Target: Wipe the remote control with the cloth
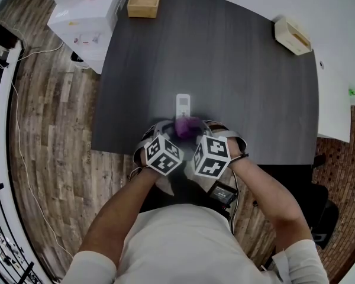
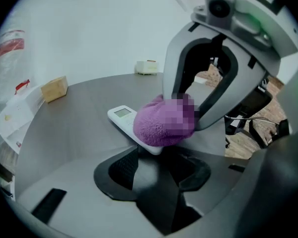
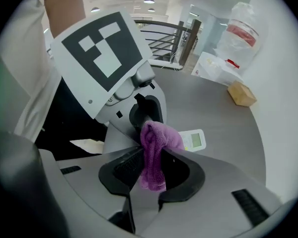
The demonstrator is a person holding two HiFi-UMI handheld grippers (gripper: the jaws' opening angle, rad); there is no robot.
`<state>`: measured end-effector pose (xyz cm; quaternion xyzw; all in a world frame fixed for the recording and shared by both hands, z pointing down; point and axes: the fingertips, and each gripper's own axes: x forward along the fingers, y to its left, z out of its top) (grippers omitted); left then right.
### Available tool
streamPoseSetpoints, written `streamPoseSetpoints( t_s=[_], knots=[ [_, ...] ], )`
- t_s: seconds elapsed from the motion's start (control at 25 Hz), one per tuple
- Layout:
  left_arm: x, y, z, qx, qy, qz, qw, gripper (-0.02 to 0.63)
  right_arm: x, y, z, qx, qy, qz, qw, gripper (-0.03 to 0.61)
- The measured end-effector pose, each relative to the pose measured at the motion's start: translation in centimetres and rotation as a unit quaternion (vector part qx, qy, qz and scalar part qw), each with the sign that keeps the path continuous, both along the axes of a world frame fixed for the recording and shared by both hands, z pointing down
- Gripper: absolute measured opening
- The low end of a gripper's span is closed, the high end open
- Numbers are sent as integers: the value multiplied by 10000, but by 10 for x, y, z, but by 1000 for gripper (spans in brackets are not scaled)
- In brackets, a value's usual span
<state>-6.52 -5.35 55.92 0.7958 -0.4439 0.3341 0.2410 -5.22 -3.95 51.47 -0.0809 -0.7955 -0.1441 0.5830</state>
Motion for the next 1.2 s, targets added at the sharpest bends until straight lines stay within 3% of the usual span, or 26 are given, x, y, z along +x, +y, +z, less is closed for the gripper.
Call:
streamPoseSetpoints(
  t_s=[0.16,0.36,0.52,0.68,0.88,1.08,1.2],
  knots=[
    [-1,1,1,-17,35,10,10000,175,6,13,-2,-881,-46,527,9947,107],
    [-7,11,-9,-49,305,119,9995,176,14,-2,-26,-1437,-596,1331,9788,107],
    [-30,-1,-38,373,502,135,9980,175,18,-59,-33,-1064,-1006,2146,9657,107],
    [-36,-41,-48,534,51,492,9973,157,18,-111,-9,-802,-969,2931,9478,107],
    [-28,-63,-32,249,-263,741,9966,110,1,-132,9,-1075,-779,3129,9405,107],
    [-28,-63,-21,113,-276,527,9982,91,-4,-119,12,-1212,-746,2934,9453,107],
    [-28,-61,-21,144,-271,406,9987,84,4,-104,17,-1509,-753,3009,9386,107]
  ],
)
